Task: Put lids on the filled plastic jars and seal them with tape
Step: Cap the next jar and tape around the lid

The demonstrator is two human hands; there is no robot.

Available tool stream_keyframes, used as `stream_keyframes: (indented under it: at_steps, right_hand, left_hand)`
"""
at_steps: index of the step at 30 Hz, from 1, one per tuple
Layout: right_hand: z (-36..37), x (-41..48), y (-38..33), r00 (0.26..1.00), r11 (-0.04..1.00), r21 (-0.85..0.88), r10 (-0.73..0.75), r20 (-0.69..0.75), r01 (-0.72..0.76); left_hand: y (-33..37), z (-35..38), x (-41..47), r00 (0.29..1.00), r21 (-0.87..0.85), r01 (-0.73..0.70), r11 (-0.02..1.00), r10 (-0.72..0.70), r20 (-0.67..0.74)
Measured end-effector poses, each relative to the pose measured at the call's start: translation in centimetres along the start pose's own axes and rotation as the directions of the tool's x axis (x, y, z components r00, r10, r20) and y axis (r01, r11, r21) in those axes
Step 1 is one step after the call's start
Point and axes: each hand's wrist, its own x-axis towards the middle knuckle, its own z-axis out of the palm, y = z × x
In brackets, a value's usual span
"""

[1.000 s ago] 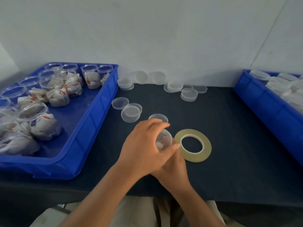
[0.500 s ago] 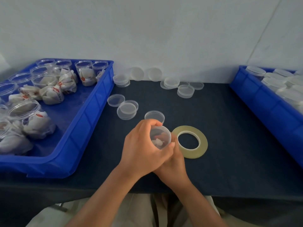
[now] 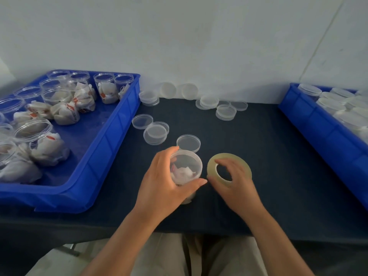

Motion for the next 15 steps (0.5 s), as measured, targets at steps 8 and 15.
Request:
stream_keyframes:
  at_steps: [8,15]
  right_hand:
    - [-1.1,-0.8,1.5,0.992,0.888,-0.446,-0.077,0.101,0.115]
    - [-2.9,-3.9,-2.9,0.995,0.993,0.114,-0.034,-0.099,0.045]
  left_hand:
    - [-1.3,0.5,1.4,0.989,-0.153,0.031,0.988,-0.008,0.147]
    - [-1.5,-0.4,2.3,0.977,-0.066,-0.010,0.998,0.024,0.213]
